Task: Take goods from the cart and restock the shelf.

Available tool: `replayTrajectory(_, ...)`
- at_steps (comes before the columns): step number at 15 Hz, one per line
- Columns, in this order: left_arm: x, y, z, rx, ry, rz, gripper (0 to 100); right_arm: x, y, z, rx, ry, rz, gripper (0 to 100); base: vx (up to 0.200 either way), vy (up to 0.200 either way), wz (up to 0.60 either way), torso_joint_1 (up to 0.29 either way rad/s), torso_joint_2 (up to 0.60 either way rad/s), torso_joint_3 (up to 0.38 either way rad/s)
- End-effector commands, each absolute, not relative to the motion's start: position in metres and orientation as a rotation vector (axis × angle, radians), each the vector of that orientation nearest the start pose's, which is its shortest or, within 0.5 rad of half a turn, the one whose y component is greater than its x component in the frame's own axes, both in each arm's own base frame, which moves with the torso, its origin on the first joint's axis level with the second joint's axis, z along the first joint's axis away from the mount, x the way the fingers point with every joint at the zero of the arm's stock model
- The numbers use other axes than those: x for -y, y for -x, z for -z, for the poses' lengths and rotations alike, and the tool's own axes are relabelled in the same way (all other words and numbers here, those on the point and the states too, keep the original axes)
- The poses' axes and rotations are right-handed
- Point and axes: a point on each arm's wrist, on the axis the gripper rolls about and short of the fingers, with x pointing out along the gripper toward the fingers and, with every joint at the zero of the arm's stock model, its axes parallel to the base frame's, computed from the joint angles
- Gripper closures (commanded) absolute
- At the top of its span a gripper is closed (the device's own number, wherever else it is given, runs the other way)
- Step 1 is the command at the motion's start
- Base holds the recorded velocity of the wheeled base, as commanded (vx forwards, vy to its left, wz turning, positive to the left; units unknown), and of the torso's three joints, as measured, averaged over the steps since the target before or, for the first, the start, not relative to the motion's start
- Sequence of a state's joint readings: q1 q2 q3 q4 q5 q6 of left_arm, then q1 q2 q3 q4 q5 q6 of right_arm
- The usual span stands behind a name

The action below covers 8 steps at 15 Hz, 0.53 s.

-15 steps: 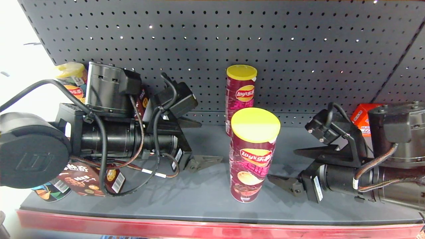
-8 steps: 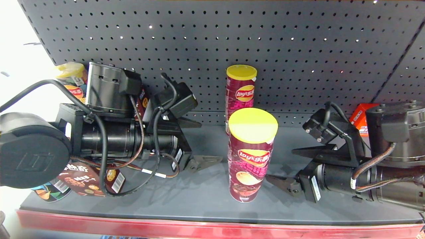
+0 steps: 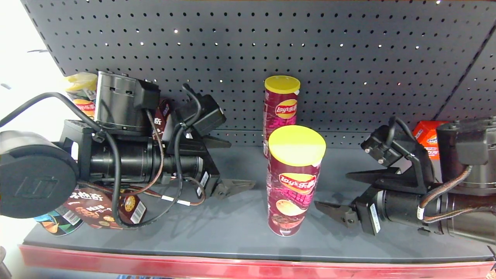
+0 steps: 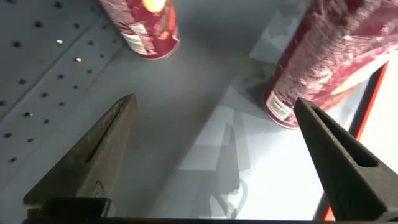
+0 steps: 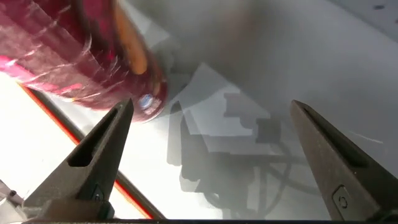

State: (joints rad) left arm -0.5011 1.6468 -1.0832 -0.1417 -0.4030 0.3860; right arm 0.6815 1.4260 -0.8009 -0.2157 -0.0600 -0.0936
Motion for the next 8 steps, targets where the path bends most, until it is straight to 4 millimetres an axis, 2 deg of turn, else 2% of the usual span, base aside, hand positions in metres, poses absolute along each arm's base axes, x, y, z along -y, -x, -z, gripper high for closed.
replayTrajectory(1,0.150,-0.260,-0.234,-0.241,-0.373,0.954,0,-0.140,-0.181,-0.222,-0.332,0.226,-0.613,0,0.000,0.000,0.00,0.000,0.00,0.000)
replayTrajectory(2,0.142,-0.257,-0.242,-0.219,-0.366,0.931,0,-0.127,-0.179,-0.228,-0.308,0.202,-0.572,0,0.000,0.000,0.00,0.000,0.00,0.000)
replayTrajectory(5,0.129,-0.247,-0.257,-0.171,-0.351,0.900,0,-0.107,-0.171,-0.242,-0.251,0.155,-0.508,0,0.000,0.000,0.00,0.000,0.00,0.000)
replayTrajectory(8,0.118,-0.229,-0.279,-0.116,-0.285,0.873,0,-0.070,-0.159,-0.261,-0.156,0.111,-0.370,0,0.000,0.000,0.00,0.000,0.00,0.000)
